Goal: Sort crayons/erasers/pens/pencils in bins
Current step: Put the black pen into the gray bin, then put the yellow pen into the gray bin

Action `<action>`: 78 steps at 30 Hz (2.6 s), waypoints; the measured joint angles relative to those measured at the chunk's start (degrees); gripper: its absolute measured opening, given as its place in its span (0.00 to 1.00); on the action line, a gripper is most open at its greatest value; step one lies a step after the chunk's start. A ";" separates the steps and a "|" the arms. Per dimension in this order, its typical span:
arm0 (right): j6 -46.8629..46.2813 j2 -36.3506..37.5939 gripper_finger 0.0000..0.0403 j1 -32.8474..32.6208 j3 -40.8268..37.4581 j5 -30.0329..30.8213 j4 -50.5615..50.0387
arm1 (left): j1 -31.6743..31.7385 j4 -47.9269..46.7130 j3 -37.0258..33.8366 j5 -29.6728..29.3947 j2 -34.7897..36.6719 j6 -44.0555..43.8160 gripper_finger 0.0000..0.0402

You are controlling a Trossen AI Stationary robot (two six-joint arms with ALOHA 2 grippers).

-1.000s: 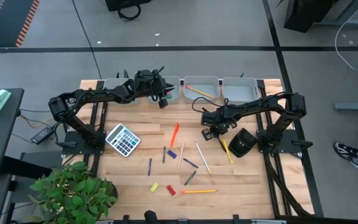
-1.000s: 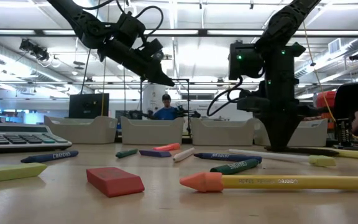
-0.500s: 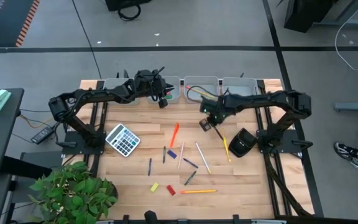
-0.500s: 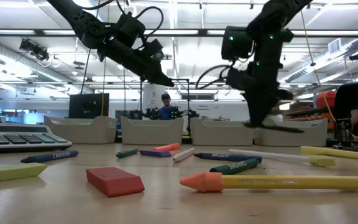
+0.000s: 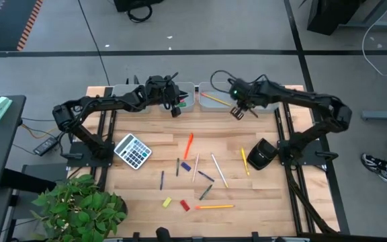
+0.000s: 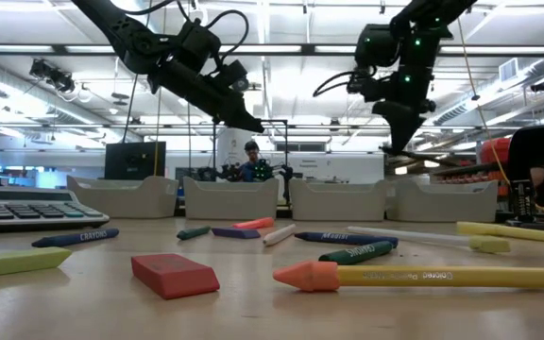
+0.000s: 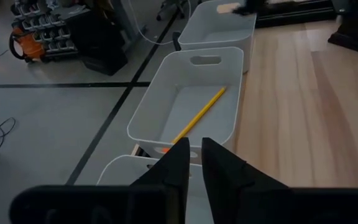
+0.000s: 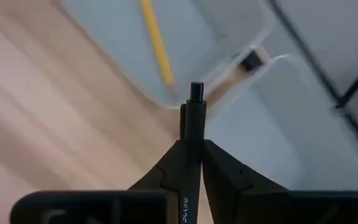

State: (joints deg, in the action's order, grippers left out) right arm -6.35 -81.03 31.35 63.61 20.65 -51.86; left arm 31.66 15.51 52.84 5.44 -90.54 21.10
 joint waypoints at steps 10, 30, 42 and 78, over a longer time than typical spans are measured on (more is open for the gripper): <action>15.35 -2.13 0.13 11.88 -0.04 0.85 1.35 | 0.00 0.07 0.00 0.00 0.00 0.59 0.13; 17.23 -4.09 0.16 18.47 -1.01 -2.28 6.82 | 0.02 2.08 -0.02 -3.10 0.00 -2.83 0.12; 16.84 -3.82 0.36 19.57 -0.98 -2.49 5.92 | 0.04 3.55 2.78 -6.85 -0.07 -10.33 0.35; -29.69 -11.94 0.34 -21.60 0.44 -27.80 -16.49 | -0.01 13.92 6.91 -8.05 -0.04 -4.76 0.48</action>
State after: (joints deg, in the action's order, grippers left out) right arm -36.04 -92.96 9.75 64.05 -7.16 -68.35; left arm 31.65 29.43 59.75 -2.62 -90.59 16.34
